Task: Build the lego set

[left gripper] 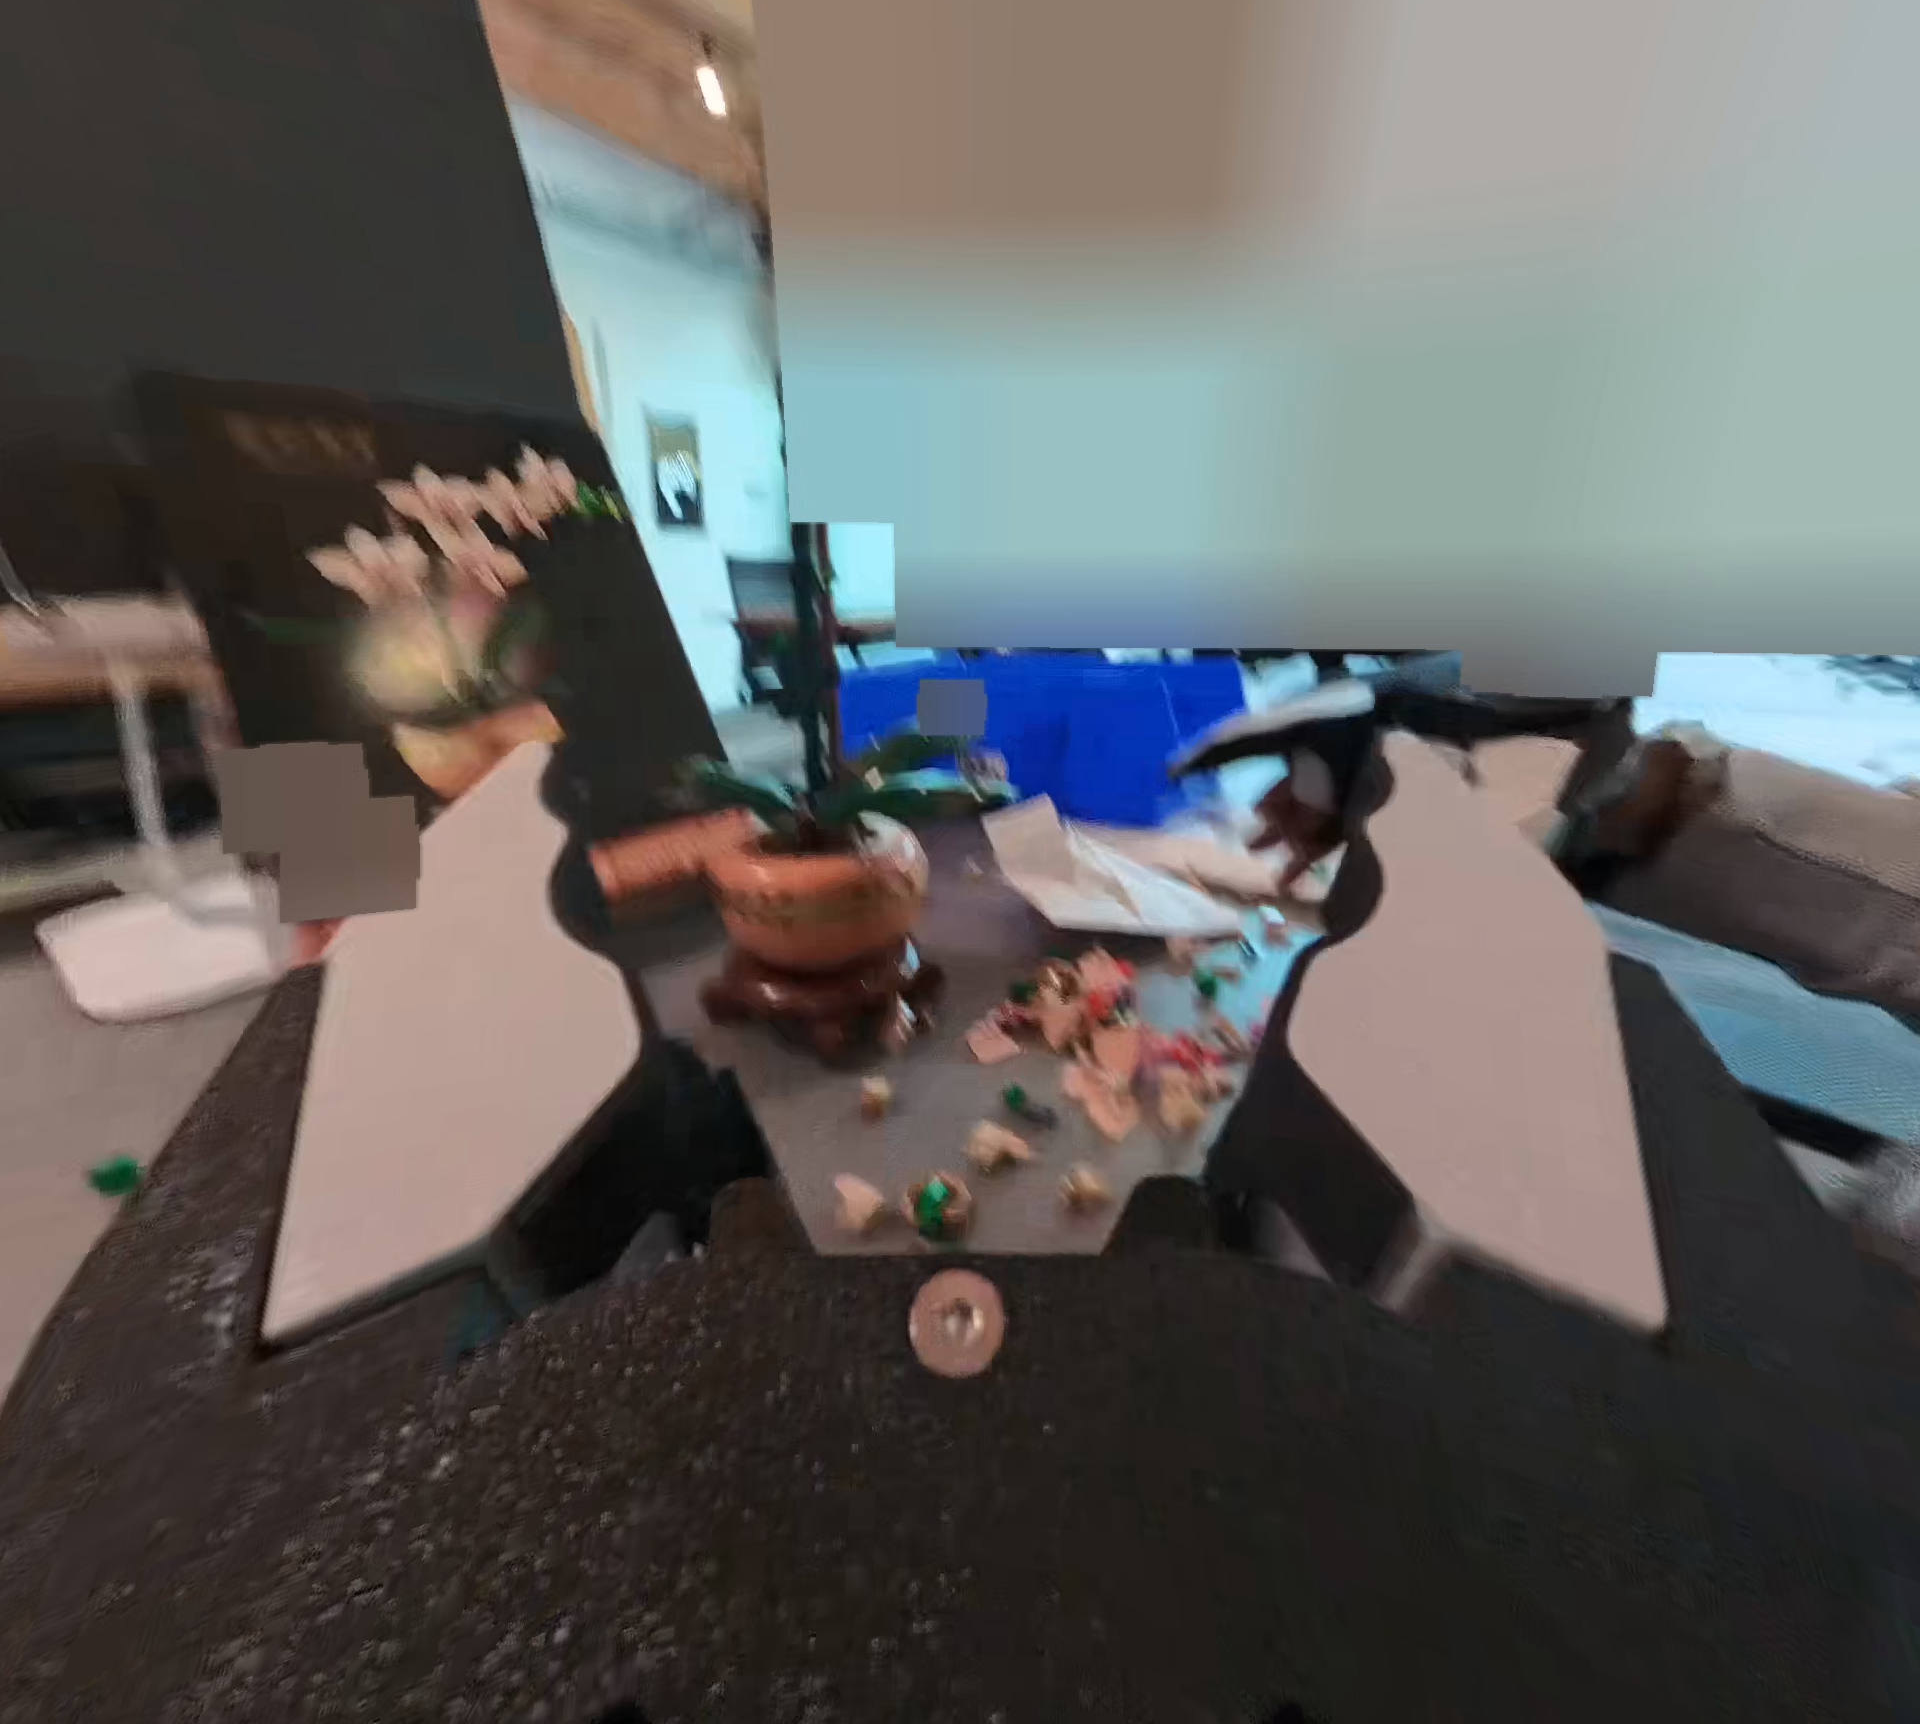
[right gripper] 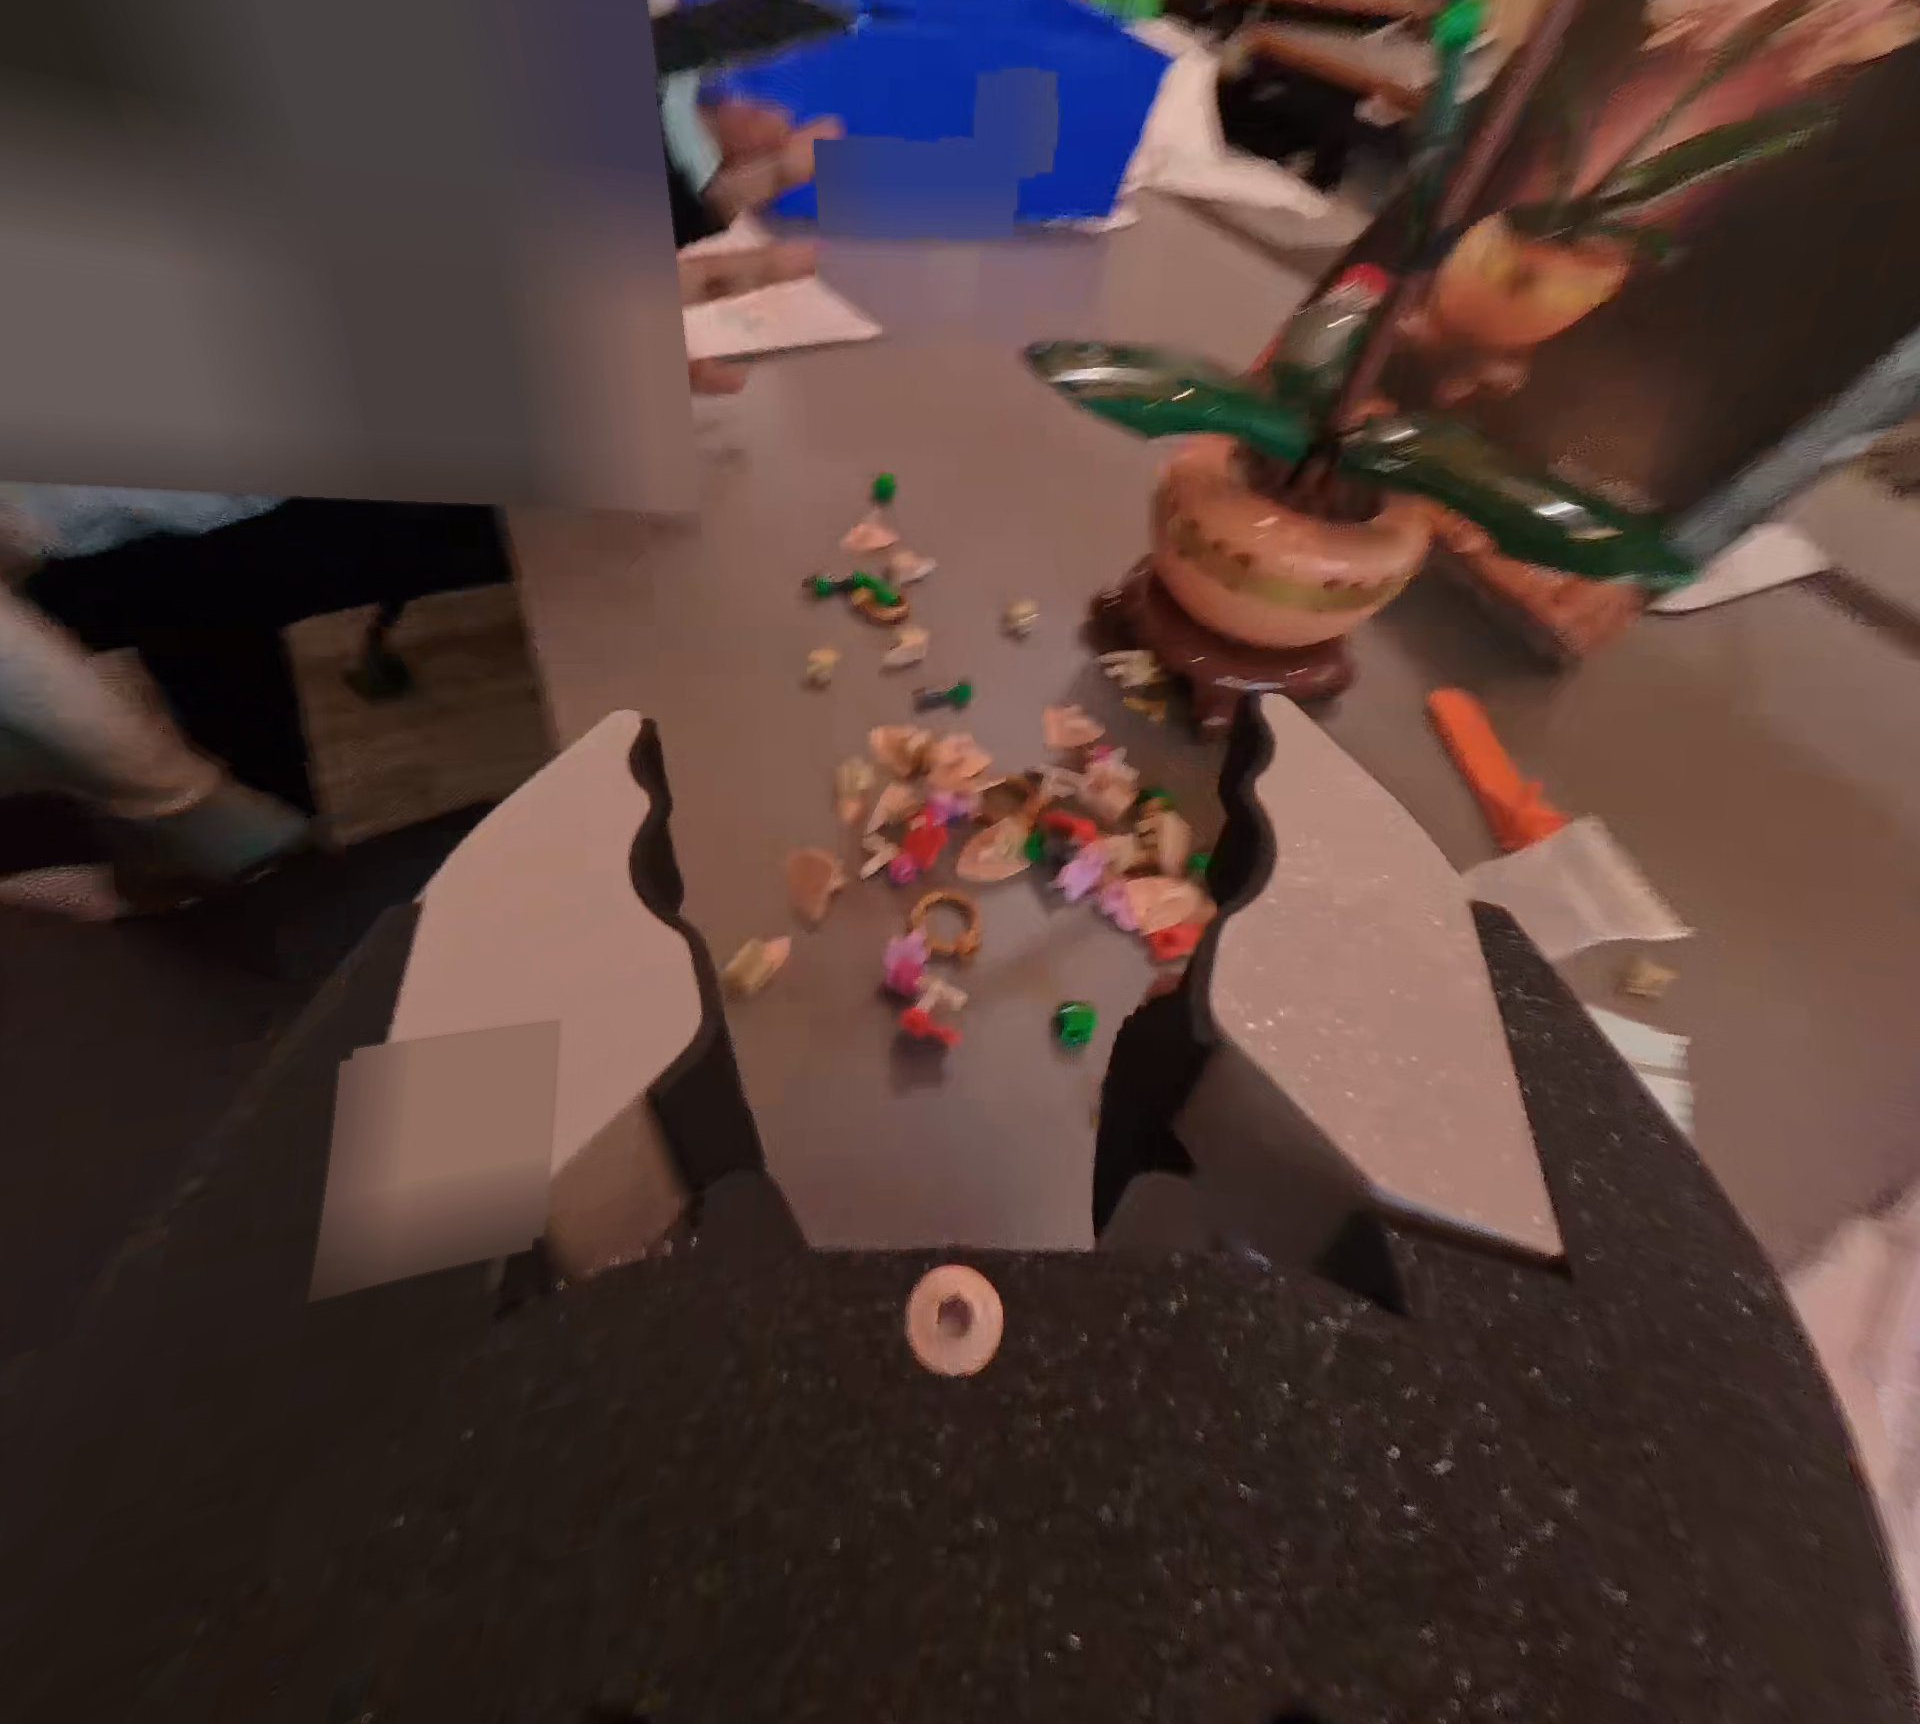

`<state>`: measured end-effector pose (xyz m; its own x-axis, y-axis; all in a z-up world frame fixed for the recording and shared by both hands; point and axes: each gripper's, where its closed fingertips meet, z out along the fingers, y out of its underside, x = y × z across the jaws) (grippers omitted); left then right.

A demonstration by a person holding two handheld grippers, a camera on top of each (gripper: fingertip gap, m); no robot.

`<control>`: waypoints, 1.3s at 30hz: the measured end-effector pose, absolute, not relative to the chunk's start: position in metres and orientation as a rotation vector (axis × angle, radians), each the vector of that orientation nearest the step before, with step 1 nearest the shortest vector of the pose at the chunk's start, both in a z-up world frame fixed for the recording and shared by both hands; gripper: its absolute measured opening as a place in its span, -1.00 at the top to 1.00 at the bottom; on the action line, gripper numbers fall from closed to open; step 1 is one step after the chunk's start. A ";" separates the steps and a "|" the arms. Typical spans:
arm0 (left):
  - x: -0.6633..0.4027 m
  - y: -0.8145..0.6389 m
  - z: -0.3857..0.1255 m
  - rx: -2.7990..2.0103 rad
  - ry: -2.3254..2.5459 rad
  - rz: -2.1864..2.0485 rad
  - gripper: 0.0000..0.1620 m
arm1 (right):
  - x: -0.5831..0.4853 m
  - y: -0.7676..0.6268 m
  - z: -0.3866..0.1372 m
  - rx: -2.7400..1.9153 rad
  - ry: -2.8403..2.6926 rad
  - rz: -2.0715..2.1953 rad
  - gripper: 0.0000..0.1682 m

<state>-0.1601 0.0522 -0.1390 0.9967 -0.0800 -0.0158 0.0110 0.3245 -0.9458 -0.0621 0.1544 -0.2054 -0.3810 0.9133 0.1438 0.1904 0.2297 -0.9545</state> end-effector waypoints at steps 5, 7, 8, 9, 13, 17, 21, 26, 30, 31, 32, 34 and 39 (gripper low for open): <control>-0.159 0.075 -0.175 -1.454 0.211 0.277 0.08 | -0.098 0.167 -0.219 -1.347 -1.617 1.148 0.55; -0.175 0.087 -0.193 -1.606 0.243 0.492 0.80 | -0.110 0.167 -0.235 -1.442 -1.666 1.145 0.66; -0.175 0.095 -0.202 -1.679 0.307 0.529 0.92 | -0.114 0.168 -0.241 -1.487 -1.689 1.142 0.66; -0.171 0.104 -0.216 -1.767 0.391 0.511 0.94 | -0.118 0.169 -0.246 -1.531 -1.705 1.146 0.64; -0.163 0.134 -0.259 -2.036 0.717 0.375 0.64 | -0.130 0.164 -0.253 -1.627 -1.822 1.172 0.50; -0.163 0.159 -0.265 -2.076 0.701 0.165 0.67 | -0.145 0.165 -0.262 -1.665 -1.886 1.173 0.47; -0.176 0.170 -0.273 -2.175 0.625 0.123 0.84 | -0.157 0.172 -0.273 -1.715 -1.935 1.126 0.42; -0.183 0.180 -0.284 -2.223 0.575 0.217 0.90 | -0.167 0.178 -0.278 -1.727 -1.938 1.121 0.41; -0.185 0.184 -0.284 -2.214 0.562 0.300 0.95 | -0.167 0.179 -0.279 -1.711 -1.960 1.107 0.40; -0.185 0.184 -0.284 -2.207 0.583 0.309 0.95 | -0.166 0.180 -0.278 -1.705 -1.960 1.104 0.40; -0.184 0.183 -0.284 -2.205 0.598 0.308 0.98 | -0.164 0.180 -0.277 -1.696 -1.964 1.104 0.41; -0.180 0.182 -0.279 -2.182 0.580 0.244 1.00 | -0.159 0.181 -0.273 -1.662 -1.958 1.105 0.50; -0.157 0.163 -0.224 -1.907 0.504 0.049 1.00 | -0.141 0.178 -0.237 -1.427 -1.796 1.273 0.68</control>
<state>-0.1568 0.1630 -0.2240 0.9085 -0.3205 -0.2683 -0.3661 -0.3004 -0.8808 -0.1407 0.1778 -0.2371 -0.3161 0.9360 -0.1548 0.4560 0.0068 -0.8900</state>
